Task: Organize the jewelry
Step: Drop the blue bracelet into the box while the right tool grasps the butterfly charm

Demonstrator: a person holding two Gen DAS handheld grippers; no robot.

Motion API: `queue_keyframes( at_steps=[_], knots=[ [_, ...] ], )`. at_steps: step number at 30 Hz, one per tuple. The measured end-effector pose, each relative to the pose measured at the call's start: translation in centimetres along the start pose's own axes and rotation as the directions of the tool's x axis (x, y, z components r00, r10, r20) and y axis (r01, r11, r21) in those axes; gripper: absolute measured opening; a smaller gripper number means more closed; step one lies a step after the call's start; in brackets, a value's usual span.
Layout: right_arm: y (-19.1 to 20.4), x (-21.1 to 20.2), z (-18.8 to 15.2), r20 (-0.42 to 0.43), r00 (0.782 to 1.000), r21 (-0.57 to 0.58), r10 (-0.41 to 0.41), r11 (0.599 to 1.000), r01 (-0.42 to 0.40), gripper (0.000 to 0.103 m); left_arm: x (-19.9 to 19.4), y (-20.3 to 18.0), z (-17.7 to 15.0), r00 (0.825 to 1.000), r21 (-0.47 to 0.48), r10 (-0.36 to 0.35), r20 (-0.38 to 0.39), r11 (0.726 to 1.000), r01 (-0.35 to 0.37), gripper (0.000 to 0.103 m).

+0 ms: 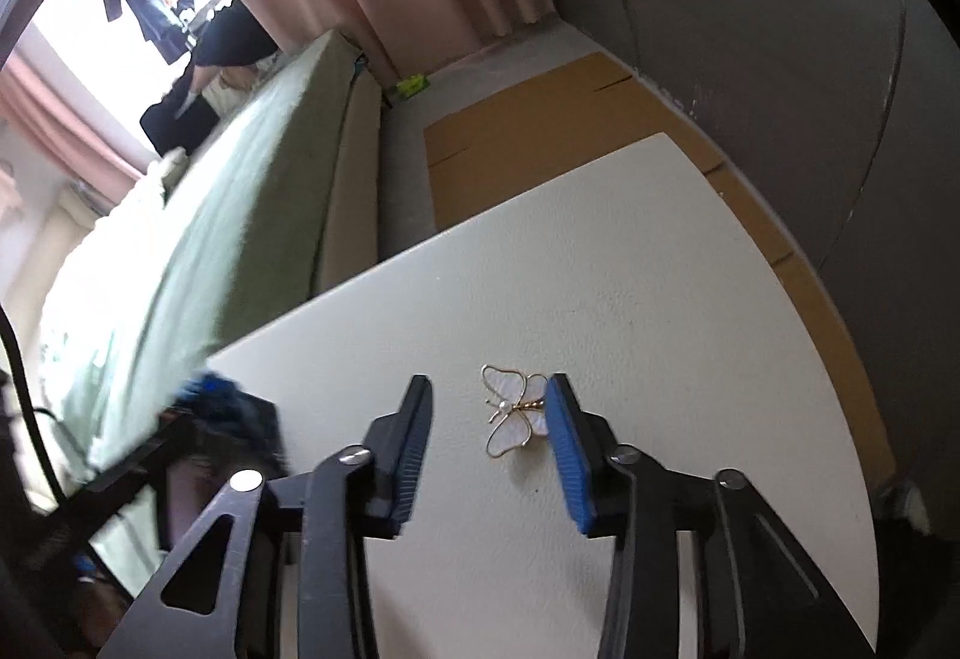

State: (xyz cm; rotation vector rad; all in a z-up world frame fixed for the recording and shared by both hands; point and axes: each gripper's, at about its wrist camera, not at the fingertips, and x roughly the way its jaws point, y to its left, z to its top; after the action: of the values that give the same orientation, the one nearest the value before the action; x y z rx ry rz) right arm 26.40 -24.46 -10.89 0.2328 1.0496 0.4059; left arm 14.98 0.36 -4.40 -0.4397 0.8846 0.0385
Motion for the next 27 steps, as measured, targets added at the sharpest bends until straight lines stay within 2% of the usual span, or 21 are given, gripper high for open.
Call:
queue_keyframes(
  at_steps=[7,9,10,11,13,19,23,26,27],
  knots=[
    [1.6,1.9,-0.6,0.013,0.992,-0.089,-0.122,0.989,0.122,0.034,-2.7,1.7,0.9,0.997,-0.038,0.015,0.078,0.999,-0.012,0.010],
    [2.2,1.9,-0.6,0.019,0.985,-0.131,-0.173,0.976,0.174,0.029,-3.3,2.1,0.9,0.996,-0.047,0.017,0.089,0.999,-0.013,0.010],
    [2.6,1.9,-0.5,0.023,0.979,-0.159,-0.203,0.966,0.204,0.018,-3.7,2.3,0.8,0.995,-0.049,0.018,0.095,0.999,-0.013,0.010],
    [2.7,1.9,-0.5,0.016,0.975,-0.180,-0.220,0.959,0.219,0.017,-4.2,2.5,0.7,0.995,-0.051,0.017,0.103,0.999,-0.012,0.010],
    [2.8,1.7,-0.4,0.000,0.978,-0.183,-0.206,0.962,0.203,0.013,-5.2,3.0,0.6,0.992,-0.059,0.016,0.121,0.998,-0.009,0.010],
    [2.5,0.5,-0.3,-0.033,0.991,-0.142,-0.131,0.982,0.125,0.012,-6.8,4.9,-0.6,0.990,-0.093,0.027,0.140,0.996,-0.014,0.010],
    [2.7,-0.8,-0.3,-0.030,0.996,-0.125,-0.078,0.989,0.074,0.012,-6.0,5.8,-0.5,0.994,-0.119,0.024,0.105,0.993,-0.012,0.010],
    [3.0,-2.0,-0.4,-0.007,0.999,-0.111,-0.035,0.993,0.034,0.012,-4.8,6.2,-0.4,0.999,-0.125,0.019,0.048,0.992,-0.013,0.010],
    [3.2,-2.4,-0.4,0.003,1.000,-0.104,-0.017,0.994,0.018,0.012,-4.4,6.4,-0.3,0.999,-0.126,0.035,0.026,0.992,-0.032,0.016]
  ],
)
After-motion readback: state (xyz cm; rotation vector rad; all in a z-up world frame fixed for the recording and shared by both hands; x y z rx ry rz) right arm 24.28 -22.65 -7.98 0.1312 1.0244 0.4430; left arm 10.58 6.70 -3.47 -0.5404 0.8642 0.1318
